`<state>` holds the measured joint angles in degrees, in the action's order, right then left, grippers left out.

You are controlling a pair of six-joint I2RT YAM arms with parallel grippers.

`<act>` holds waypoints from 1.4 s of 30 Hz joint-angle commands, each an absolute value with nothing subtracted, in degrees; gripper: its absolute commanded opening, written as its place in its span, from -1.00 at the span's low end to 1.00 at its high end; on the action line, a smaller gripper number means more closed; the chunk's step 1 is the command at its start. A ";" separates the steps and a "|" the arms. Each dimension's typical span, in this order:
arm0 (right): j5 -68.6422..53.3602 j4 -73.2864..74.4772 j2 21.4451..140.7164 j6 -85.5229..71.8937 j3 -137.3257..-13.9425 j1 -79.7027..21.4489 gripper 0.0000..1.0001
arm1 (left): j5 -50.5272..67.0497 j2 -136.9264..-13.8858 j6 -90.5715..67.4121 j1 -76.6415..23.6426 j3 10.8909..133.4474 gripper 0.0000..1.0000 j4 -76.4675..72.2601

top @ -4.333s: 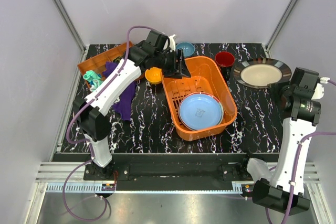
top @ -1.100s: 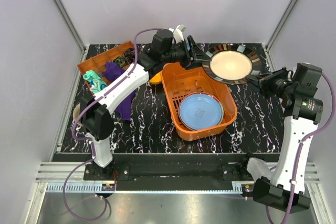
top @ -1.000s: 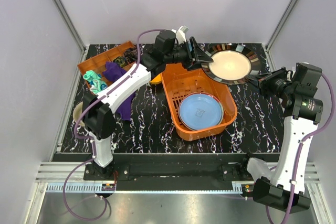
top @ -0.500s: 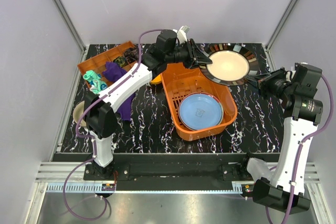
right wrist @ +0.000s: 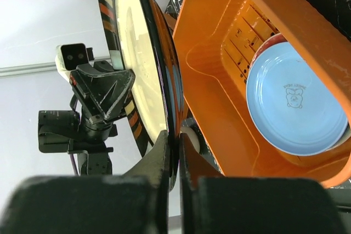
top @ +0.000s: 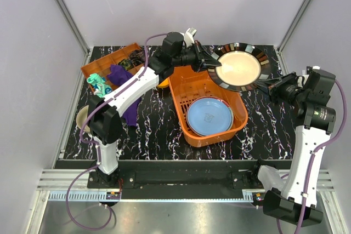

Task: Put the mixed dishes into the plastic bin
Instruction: Pick up the plate at the center of the board, then place the plate in the plastic bin.

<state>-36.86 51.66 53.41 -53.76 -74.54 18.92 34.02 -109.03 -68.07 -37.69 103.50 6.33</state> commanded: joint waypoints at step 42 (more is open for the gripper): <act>-32.34 40.52 79.54 -52.56 -94.22 19.16 0.22 | 42.11 -112.07 -28.31 -17.75 113.92 -1.00 31.55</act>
<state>-28.95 44.29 78.08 -52.93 -91.66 18.92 37.10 -117.45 -33.19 -17.58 113.01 34.59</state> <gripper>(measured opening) 0.610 0.053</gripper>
